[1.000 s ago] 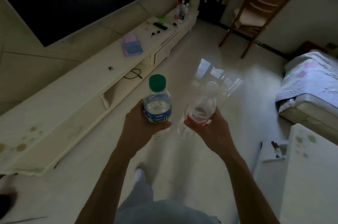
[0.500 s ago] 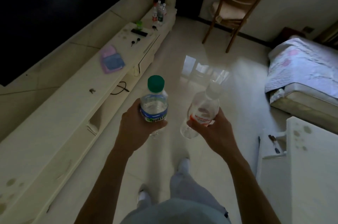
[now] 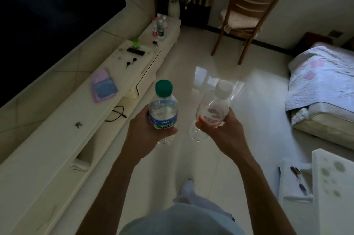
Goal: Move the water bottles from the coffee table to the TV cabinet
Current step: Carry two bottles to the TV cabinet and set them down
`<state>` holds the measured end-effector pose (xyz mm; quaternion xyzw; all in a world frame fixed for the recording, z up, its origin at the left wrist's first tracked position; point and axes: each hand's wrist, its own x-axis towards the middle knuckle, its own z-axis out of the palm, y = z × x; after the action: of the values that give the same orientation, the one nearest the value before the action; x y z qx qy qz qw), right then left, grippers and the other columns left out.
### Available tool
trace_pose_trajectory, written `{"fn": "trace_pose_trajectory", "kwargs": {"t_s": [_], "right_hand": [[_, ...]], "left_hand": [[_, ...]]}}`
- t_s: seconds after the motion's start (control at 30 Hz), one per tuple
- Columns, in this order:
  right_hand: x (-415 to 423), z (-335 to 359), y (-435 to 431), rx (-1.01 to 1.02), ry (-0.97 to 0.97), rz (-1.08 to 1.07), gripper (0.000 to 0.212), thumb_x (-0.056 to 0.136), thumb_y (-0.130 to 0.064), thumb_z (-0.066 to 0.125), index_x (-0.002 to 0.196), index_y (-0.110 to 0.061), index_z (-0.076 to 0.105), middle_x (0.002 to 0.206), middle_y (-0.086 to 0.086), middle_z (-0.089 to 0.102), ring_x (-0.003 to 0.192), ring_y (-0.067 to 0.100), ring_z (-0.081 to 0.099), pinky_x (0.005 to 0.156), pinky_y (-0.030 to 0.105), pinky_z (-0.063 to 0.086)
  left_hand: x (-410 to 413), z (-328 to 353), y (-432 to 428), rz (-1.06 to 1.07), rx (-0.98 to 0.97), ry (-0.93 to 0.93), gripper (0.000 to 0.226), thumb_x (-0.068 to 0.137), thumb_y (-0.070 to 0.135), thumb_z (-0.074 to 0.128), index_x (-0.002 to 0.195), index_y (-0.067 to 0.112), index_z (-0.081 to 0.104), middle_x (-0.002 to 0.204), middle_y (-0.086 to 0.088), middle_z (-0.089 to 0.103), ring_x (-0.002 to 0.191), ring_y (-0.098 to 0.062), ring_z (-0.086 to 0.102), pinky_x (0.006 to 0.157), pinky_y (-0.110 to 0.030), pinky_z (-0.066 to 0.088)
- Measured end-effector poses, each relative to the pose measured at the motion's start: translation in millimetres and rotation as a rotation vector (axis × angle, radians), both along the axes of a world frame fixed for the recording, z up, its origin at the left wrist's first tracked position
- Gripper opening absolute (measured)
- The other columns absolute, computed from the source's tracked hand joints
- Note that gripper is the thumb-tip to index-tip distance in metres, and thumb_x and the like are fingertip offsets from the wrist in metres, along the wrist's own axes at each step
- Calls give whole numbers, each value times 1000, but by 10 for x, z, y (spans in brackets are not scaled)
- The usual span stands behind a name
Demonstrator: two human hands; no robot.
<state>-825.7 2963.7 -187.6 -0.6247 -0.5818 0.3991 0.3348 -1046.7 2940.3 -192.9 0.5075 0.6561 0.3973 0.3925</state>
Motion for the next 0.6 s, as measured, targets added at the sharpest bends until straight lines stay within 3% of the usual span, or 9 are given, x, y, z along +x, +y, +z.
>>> {"fn": "trace_pose_trajectory", "kwargs": {"t_s": [0.17, 0.37, 0.6], "right_hand": [[385, 72, 737, -1, -10, 4, 68, 73, -38, 82, 131, -23, 50, 108, -13, 62, 92, 4, 61, 77, 13, 45], [497, -17, 1418, -17, -19, 9, 67, 72, -39, 81, 130, -20, 52, 110, -11, 64, 93, 7, 62, 73, 10, 43], [305, -155, 2317, -45, -57, 29, 70, 72, -41, 80, 132, -19, 51, 112, -10, 63, 97, 9, 61, 75, 11, 43]], "left_hand": [[354, 110, 697, -9, 19, -13, 71, 52, 33, 91, 115, 20, 61, 99, 8, 72, 92, -6, 68, 83, -25, 54], [417, 73, 1349, -2, 0, -39, 81, 46, 49, 86, 117, 19, 59, 104, 4, 71, 98, -14, 68, 90, -45, 55], [168, -87, 2236, 17, 2, -33, 79, 47, 47, 86, 115, 16, 60, 103, 2, 71, 99, -15, 68, 89, -47, 55]]}}
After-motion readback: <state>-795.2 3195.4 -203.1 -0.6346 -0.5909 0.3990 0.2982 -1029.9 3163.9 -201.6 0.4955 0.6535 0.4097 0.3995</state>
